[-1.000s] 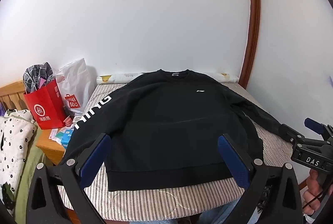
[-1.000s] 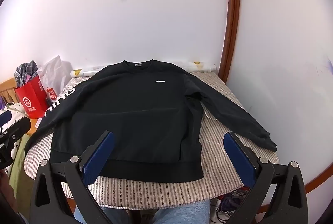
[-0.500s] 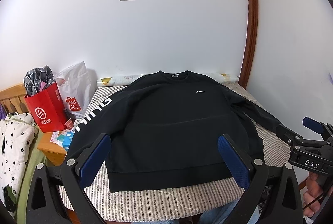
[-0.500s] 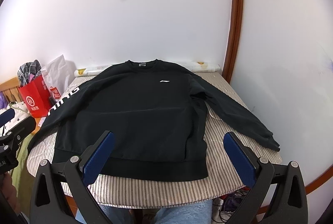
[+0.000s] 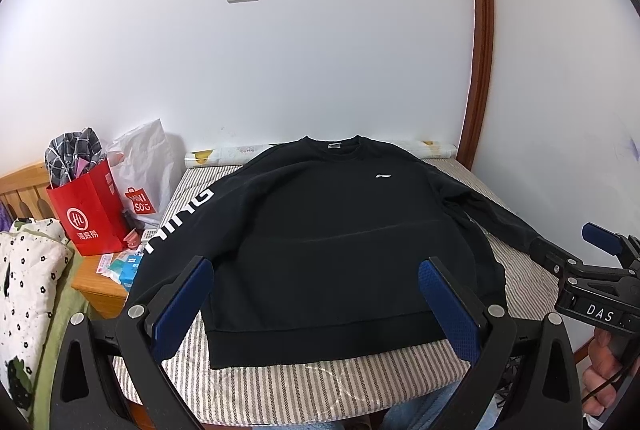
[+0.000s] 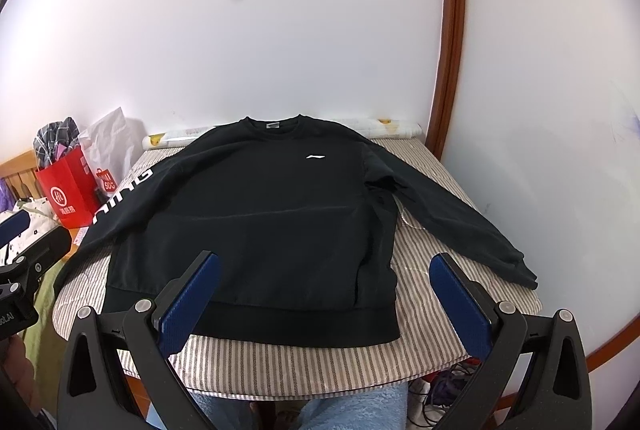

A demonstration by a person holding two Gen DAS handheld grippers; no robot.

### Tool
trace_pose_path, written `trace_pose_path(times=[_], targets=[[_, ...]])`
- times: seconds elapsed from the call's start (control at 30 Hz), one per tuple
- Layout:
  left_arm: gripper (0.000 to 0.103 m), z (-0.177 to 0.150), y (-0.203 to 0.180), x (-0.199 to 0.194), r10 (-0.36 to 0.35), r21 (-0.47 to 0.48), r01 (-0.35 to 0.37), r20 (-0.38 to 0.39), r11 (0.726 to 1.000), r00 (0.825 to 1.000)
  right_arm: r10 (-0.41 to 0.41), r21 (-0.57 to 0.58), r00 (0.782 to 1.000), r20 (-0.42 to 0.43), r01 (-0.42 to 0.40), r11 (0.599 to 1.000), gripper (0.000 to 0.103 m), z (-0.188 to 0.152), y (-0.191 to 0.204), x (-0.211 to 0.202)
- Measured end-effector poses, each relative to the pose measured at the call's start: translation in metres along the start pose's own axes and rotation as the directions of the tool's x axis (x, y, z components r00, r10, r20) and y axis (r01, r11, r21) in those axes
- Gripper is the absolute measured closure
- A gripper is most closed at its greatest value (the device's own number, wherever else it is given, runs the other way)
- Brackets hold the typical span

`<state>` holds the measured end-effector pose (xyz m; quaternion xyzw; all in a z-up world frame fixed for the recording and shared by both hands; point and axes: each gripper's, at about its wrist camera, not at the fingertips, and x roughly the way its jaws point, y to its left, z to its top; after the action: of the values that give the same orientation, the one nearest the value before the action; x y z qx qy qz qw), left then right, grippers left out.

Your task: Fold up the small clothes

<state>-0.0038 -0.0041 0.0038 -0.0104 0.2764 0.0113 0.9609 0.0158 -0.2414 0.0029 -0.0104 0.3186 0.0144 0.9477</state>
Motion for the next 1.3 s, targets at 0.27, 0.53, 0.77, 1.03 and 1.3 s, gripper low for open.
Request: trace_pose_path(times=[0.27, 0.53, 0.77, 1.03, 1.3], targets=[[0.0, -0.0011, -0.0018, -0.0003, 0.0, 0.002, 0.0, 0.0, 1.0, 1.0, 0.001, -0.001, 1.0, 0.001, -0.001, 1.0, 0.0, -0.001, 0.0014, -0.0016], [0.0, -0.0019, -0.0034, -0.0002, 0.0, 0.004, 0.0, 0.002, 1.0, 1.0, 0.002, -0.001, 1.0, -0.001, -0.002, 1.0, 0.0, -0.0015, 0.0026, -0.0008], [0.0, -0.0022, -0.0056, -0.0005, 0.001, 0.005, -0.001, 0.002, 1.0, 1.0, 0.003, -0.007, 1.0, 0.0, -0.003, 1.0, 0.0, -0.0028, 0.0042, -0.0007], [0.0, -0.0025, -0.0069, -0.0008, -0.002, 0.004, 0.002, 0.001, 1.0, 1.0, 0.001, -0.002, 1.0, 0.003, -0.001, 1.0, 0.0, -0.0052, 0.0038, -0.002], [0.0, -0.0031, -0.0071, -0.0007, -0.001, 0.004, 0.001, 0.001, 1.0, 1.0, 0.0, -0.003, 1.0, 0.004, 0.0, 1.0, 0.0, -0.0061, 0.005, -0.0036]])
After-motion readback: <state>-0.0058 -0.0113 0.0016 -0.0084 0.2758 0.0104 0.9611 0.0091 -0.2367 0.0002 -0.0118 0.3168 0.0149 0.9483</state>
